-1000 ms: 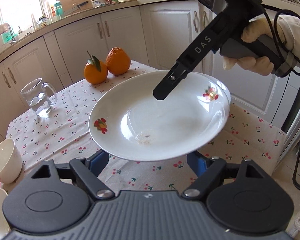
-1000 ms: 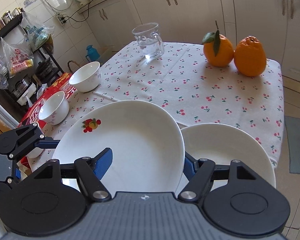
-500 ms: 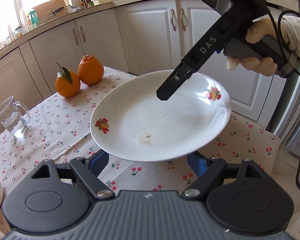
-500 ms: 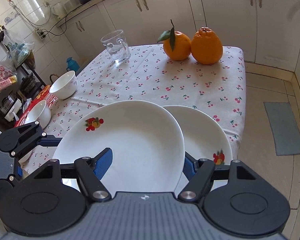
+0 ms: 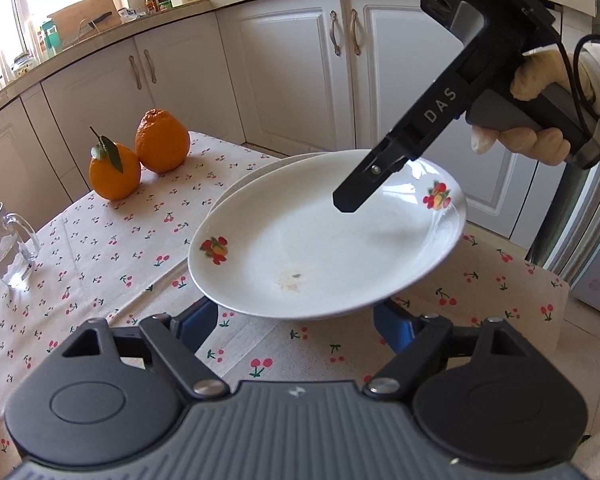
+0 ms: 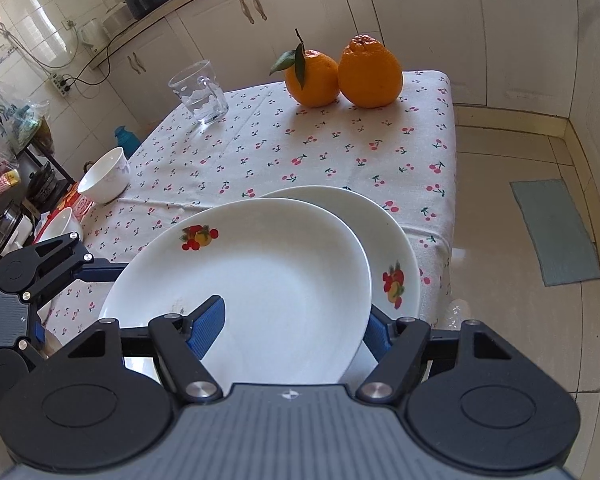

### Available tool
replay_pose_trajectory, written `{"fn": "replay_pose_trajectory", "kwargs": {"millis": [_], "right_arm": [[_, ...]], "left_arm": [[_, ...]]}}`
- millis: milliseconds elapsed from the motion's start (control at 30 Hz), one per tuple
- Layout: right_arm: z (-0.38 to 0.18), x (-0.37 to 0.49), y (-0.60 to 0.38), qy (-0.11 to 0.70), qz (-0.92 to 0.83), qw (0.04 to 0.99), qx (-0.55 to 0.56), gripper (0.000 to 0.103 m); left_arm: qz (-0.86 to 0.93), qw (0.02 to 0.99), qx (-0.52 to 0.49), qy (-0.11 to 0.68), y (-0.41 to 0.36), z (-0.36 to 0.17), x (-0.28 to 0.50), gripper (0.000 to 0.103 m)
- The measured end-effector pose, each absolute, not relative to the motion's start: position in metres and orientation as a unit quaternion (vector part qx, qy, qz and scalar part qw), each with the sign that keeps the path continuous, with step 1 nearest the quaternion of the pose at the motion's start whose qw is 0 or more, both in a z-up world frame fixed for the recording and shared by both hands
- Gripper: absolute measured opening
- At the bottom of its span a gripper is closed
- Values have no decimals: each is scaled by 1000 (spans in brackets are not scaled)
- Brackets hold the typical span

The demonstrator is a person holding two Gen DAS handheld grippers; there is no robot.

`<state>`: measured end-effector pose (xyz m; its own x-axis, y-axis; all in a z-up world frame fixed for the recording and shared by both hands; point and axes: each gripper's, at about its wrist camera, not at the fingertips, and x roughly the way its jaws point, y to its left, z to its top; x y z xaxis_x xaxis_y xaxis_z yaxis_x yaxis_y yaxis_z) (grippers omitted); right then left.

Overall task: Organize plates and bowls
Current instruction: 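Carry the held plate over the stacked plates, then lower the plate onto the stack and open the right gripper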

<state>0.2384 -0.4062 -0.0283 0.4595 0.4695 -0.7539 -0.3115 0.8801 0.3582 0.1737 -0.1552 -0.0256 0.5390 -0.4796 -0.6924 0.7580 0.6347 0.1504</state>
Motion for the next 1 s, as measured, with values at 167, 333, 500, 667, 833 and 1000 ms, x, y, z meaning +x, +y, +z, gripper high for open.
{"fn": "replay_pose_trajectory", "kwargs": {"millis": [167, 333, 500, 667, 833, 1000], "right_arm": [[-33, 237, -410, 469, 226, 849, 89, 77], [-34, 234, -413, 469, 223, 849, 95, 77], [-31, 230, -413, 467, 218, 852, 92, 77], [-27, 226, -409, 469, 212, 853, 82, 77], [-24, 222, -407, 470, 205, 855, 76, 77], [-21, 219, -405, 471, 197, 856, 74, 77]], "left_arm": [[-369, 847, 223, 312, -157, -28, 178, 85], [-376, 844, 223, 312, -157, -30, 179, 85], [-378, 843, 221, 313, -157, -30, 179, 86], [-381, 843, 218, 312, -156, -31, 181, 87], [-385, 842, 217, 310, -155, -33, 181, 87], [-383, 844, 217, 308, -155, -33, 180, 87]]}}
